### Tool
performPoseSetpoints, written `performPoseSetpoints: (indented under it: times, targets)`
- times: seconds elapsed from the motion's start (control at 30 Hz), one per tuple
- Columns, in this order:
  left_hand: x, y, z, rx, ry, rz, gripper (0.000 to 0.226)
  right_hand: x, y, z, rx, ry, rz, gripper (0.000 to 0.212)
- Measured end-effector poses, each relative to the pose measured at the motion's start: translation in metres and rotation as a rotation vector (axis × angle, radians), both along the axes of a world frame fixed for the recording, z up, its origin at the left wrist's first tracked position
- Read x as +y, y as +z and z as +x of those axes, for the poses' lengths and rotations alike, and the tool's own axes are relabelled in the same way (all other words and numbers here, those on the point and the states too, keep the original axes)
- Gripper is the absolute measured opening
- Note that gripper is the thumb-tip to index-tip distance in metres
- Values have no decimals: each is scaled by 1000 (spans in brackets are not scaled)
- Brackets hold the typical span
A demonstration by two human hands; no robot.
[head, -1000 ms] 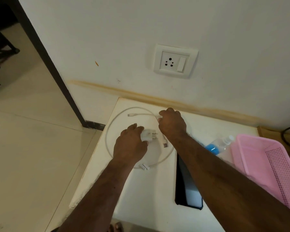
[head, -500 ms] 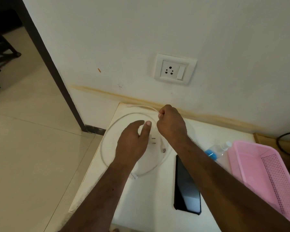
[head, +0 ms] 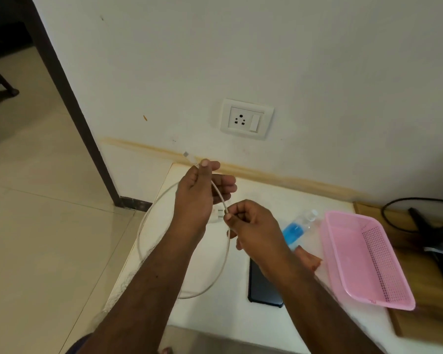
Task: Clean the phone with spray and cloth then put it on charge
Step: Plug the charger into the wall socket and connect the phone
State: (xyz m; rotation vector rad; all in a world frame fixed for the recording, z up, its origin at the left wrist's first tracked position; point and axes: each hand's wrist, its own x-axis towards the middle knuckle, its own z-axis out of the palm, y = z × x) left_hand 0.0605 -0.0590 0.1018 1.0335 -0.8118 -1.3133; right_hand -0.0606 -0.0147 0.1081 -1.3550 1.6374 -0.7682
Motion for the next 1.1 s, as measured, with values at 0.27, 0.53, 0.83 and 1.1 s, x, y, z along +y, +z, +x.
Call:
performPoseSetpoints:
  times: [0.27,0.53,0.83,1.1]
  targets:
    - [28,-1,-7,-118,-141,130,29,36,-43,-71,721,-129,59,38]
    - [65,-18,-34,-270,-145,168,39,41,-98,-75,958,-51,288,64]
    - [69,-26,-41,-215,-201,142,22,24,-105,-86,546,-167,399,60]
    - [70,-13,-31,-212,-140,61,23,29,-41,-85,-71,-291,126,29]
